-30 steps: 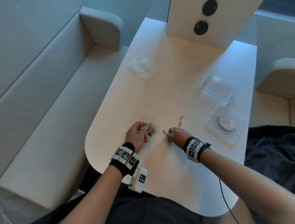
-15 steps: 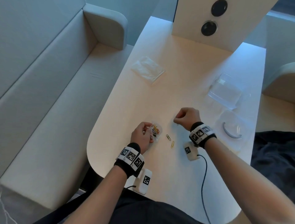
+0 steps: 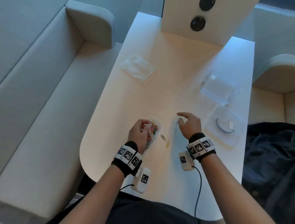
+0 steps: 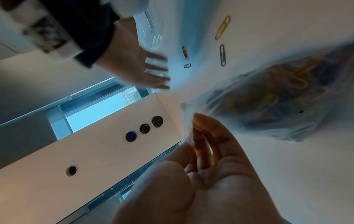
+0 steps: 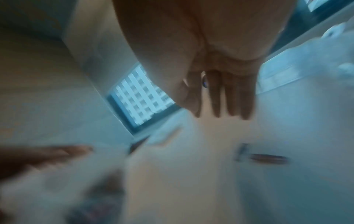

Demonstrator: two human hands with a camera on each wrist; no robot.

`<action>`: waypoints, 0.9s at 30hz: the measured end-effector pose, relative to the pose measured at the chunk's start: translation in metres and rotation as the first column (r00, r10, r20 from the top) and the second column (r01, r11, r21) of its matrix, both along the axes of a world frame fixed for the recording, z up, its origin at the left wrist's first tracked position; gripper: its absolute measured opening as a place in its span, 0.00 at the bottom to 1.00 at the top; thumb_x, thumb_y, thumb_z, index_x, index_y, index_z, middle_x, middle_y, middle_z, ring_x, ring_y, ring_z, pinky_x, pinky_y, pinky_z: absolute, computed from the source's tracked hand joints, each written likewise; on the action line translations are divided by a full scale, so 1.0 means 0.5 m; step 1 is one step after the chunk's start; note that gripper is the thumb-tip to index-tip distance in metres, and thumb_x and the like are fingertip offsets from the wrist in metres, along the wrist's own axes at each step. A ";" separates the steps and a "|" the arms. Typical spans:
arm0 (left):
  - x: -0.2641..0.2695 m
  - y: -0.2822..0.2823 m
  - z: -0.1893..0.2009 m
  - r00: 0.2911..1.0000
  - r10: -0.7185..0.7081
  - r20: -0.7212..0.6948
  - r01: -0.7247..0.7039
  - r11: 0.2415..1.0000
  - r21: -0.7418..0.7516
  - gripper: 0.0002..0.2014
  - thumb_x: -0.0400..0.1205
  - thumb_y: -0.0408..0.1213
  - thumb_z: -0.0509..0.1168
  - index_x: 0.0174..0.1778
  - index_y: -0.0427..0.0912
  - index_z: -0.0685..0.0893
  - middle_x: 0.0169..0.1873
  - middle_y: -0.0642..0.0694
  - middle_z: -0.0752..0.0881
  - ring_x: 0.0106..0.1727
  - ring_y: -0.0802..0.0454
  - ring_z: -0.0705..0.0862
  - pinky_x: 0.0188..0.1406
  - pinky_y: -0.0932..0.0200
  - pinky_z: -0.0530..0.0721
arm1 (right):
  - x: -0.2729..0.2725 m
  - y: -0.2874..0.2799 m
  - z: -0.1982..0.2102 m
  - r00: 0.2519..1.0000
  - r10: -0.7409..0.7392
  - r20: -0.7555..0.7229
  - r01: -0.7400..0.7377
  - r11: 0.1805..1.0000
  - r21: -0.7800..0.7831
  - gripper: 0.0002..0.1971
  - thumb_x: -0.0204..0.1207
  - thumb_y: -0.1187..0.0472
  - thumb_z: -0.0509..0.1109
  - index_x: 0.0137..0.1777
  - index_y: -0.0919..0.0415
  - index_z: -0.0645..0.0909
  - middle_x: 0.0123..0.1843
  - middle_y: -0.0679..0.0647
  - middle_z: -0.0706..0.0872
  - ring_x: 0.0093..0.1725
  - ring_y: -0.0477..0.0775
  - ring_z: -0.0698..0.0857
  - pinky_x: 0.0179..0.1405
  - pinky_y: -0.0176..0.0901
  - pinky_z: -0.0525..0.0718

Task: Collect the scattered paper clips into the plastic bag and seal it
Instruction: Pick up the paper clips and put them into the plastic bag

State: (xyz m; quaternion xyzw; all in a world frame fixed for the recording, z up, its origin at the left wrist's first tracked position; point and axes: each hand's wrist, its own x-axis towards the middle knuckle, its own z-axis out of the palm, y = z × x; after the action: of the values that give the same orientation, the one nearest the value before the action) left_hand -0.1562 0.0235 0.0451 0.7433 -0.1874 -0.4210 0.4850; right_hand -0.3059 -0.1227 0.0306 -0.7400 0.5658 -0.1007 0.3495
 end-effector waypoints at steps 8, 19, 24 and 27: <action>-0.003 0.017 0.008 1.000 -0.003 0.013 0.003 1.000 -0.009 0.08 0.87 0.34 0.60 0.48 0.51 0.82 0.33 0.49 0.85 0.30 0.53 0.84 0.35 0.55 0.86 | 0.039 0.098 -0.133 0.882 0.264 -0.391 -0.243 0.964 0.103 0.30 0.87 0.48 0.47 0.85 0.58 0.47 0.87 0.60 0.41 0.85 0.67 0.43 0.83 0.65 0.48; -0.012 0.060 0.004 0.999 0.015 0.046 -0.015 1.000 -0.013 0.08 0.86 0.34 0.60 0.52 0.46 0.84 0.36 0.46 0.85 0.29 0.53 0.82 0.30 0.62 0.82 | -0.063 0.192 -0.141 0.617 0.652 -0.442 -0.741 0.671 -0.044 0.31 0.79 0.68 0.57 0.84 0.59 0.58 0.85 0.67 0.55 0.83 0.73 0.56 0.79 0.65 0.64; -0.016 0.083 -0.003 0.999 0.035 0.041 -0.035 0.999 -0.001 0.08 0.87 0.34 0.59 0.54 0.44 0.84 0.38 0.45 0.85 0.28 0.52 0.82 0.20 0.69 0.75 | -0.119 0.187 -0.145 0.432 0.691 -0.579 -0.891 0.428 -0.153 0.27 0.68 0.75 0.57 0.69 0.73 0.78 0.70 0.72 0.80 0.65 0.73 0.82 0.62 0.58 0.85; -0.022 0.089 -0.008 0.998 0.058 0.017 -0.058 0.998 0.004 0.07 0.86 0.35 0.60 0.54 0.43 0.84 0.40 0.43 0.85 0.30 0.49 0.83 0.22 0.68 0.78 | -0.130 0.179 -0.142 0.352 0.691 -0.631 -0.934 0.299 -0.193 0.23 0.66 0.75 0.62 0.61 0.73 0.85 0.63 0.69 0.85 0.56 0.68 0.87 0.56 0.51 0.88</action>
State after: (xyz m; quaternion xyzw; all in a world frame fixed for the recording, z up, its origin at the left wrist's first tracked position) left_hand -0.1670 0.0678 0.0410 0.7529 -0.1690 -0.4008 0.4939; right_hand -0.3711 -0.0330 -0.0405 -0.9885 0.0999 0.1137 -0.0047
